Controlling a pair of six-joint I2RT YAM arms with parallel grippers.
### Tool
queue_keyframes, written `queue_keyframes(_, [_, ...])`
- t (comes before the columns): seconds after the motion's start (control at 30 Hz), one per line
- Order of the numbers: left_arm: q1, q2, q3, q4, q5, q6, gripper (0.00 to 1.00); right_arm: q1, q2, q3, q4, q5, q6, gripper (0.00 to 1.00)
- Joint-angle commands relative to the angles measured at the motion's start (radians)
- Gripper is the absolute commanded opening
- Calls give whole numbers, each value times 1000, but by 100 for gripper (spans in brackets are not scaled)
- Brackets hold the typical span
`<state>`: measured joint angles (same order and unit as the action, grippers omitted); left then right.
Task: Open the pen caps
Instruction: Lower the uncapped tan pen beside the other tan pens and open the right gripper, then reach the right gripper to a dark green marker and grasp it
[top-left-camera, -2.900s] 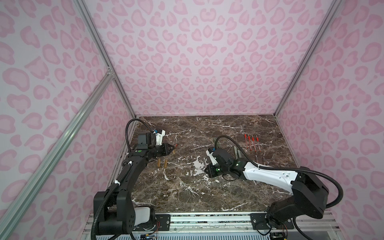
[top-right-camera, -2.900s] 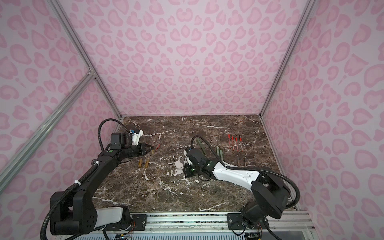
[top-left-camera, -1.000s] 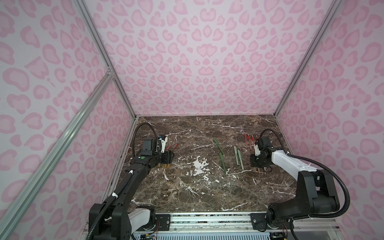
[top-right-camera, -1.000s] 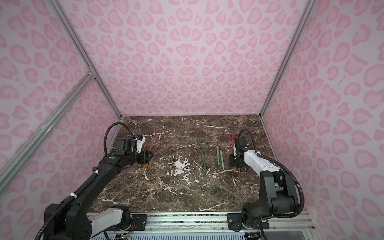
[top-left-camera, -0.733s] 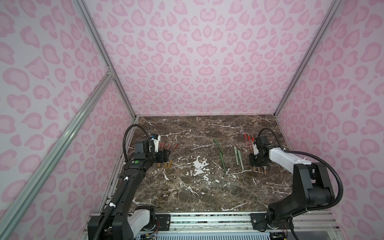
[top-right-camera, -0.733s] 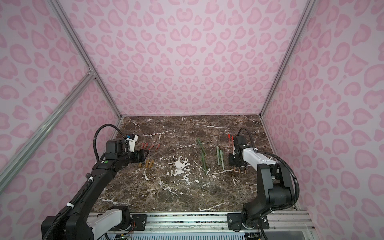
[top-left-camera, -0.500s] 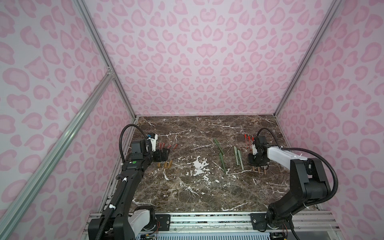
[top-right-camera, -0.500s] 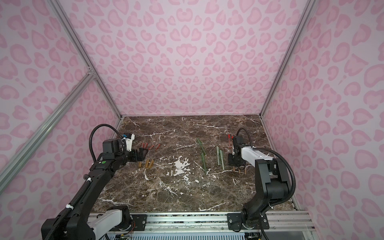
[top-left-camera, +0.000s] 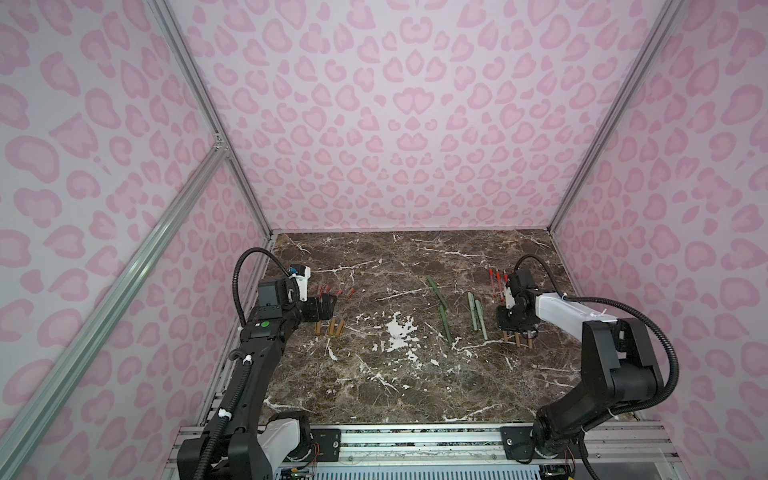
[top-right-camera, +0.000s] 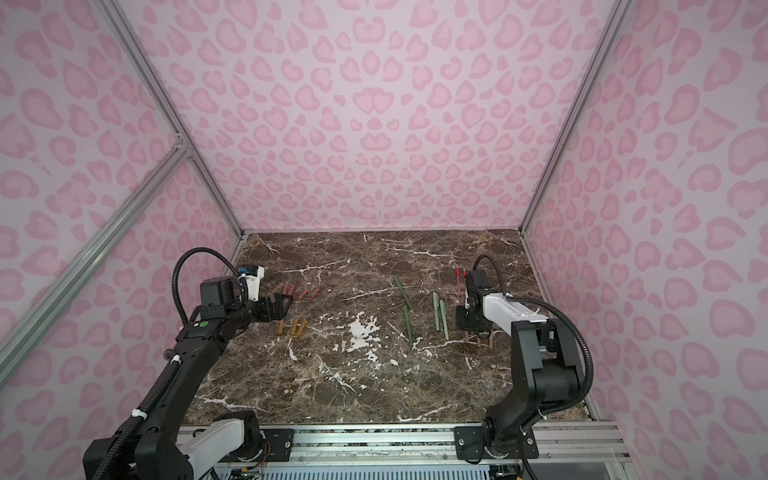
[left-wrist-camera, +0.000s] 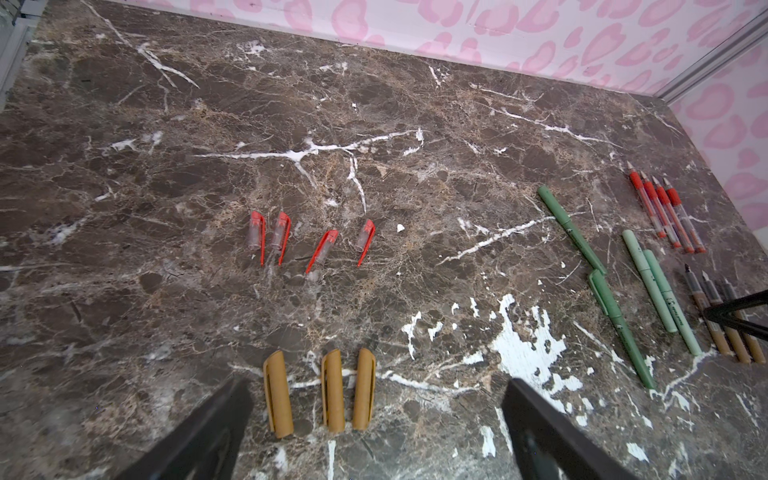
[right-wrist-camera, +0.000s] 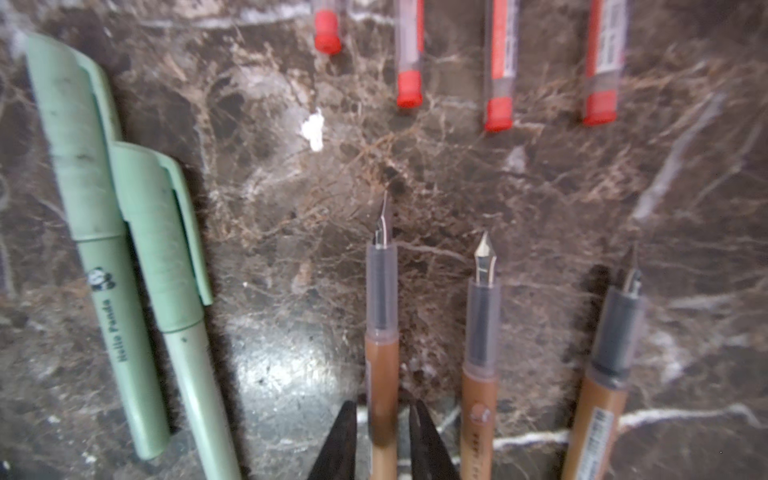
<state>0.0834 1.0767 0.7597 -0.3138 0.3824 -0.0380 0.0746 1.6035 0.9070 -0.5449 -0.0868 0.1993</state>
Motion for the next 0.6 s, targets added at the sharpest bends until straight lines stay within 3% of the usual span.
queue_keyframes(0.0, [4,3,17,4,15,-7,98,5,-24,21,-38,3,8,27])
queue_keyframes(0.23, [7,6,16,7,19,-8,99,70,-122,71,-116,26,34,33])
queue_keyframes(0.37, [7,6,18,16,24,-11,99,172,-160,75,-95,-3,79,41])
queue_keyframes(0.57, [9,14,35,-3,28,-16,98,331,-119,92,-51,3,180,44])
